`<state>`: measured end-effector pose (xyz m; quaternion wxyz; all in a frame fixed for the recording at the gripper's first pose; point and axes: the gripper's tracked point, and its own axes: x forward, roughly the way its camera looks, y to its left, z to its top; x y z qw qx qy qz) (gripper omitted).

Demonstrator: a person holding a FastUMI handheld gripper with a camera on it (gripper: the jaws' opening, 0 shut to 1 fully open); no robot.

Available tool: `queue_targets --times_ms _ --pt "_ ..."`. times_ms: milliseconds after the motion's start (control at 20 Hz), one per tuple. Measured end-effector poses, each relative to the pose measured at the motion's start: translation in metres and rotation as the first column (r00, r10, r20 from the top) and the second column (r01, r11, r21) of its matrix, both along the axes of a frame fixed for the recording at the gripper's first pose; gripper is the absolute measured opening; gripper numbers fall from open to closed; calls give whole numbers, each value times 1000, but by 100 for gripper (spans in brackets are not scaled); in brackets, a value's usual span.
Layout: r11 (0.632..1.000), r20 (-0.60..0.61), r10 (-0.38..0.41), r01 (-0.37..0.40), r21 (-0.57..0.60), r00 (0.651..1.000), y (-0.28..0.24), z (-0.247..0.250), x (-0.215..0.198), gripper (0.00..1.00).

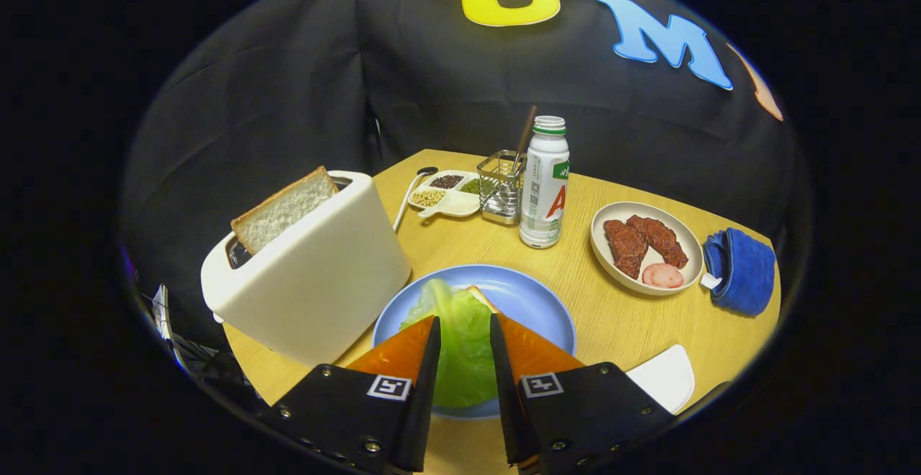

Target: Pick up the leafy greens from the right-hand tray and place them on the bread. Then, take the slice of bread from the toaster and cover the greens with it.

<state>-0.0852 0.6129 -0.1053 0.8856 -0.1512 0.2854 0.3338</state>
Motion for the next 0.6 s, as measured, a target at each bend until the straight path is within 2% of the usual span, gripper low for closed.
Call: queue_targets --times_ms 200,450,600 --pt "999 64 -6 4 35 998 4 7 -18 41" --pt "986 210 -50 15 169 976 18 37 -44 41" --pt "976 276 -31 -30 214 961 31 49 -76 41"
